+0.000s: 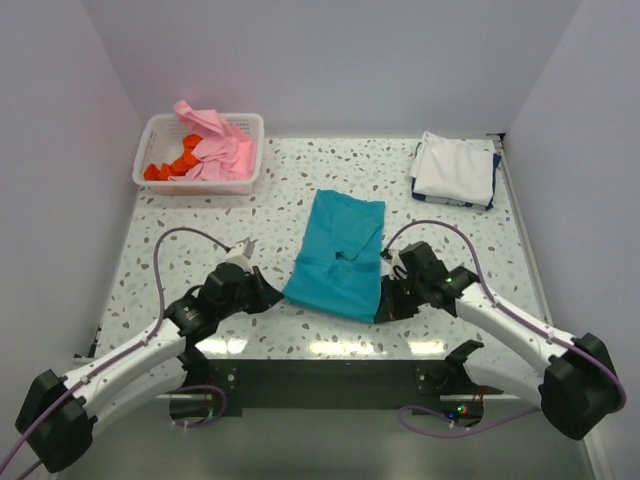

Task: Fold and stack the t-shirts
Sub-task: Fold the tshirt

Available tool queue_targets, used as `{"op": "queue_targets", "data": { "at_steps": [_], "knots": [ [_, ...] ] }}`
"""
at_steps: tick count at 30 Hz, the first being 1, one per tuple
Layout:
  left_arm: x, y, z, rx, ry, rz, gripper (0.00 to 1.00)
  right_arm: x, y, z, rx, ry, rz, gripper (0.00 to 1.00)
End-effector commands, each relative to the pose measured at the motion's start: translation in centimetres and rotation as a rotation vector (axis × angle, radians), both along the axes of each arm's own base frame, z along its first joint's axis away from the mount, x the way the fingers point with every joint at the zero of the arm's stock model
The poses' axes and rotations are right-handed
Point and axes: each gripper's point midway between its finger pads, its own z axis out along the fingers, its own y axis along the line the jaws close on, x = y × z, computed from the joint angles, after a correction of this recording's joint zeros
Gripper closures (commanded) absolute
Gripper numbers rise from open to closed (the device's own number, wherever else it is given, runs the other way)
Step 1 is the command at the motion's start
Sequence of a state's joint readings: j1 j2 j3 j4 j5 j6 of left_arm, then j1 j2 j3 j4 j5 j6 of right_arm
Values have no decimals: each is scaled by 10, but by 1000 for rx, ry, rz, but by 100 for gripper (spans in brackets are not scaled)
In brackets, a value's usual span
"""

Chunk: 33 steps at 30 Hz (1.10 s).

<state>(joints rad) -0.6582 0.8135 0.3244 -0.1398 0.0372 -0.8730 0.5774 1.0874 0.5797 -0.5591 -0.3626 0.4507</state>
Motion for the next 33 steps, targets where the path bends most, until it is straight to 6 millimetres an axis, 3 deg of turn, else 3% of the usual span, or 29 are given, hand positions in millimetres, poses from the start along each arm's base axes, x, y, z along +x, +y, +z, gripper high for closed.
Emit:
{"op": "queue_targets", "data": {
  "at_steps": [1,5,7,12,19,25,33],
  "knots": [
    [-11,19,3,48,27,86,100,-36,-4,18,38,101,31,97],
    [-18,30,23,57,17,109,100,-50,-1,52,110,102,76,97],
    [-18,29,46,18,-29,108,100,-59,-2,64,135,107,91,97],
    [-17,39,88,-17,-117,133,100,-64,3,88,196,104,89,100],
    [-13,47,126,-28,-203,156,100,-74,10,128,293,102,121,100],
    [-4,44,146,-42,-259,162,100,-76,12,136,311,113,126,100],
    [16,45,153,-5,-296,214,100,-67,17,131,303,122,125,100]
  ]
}}
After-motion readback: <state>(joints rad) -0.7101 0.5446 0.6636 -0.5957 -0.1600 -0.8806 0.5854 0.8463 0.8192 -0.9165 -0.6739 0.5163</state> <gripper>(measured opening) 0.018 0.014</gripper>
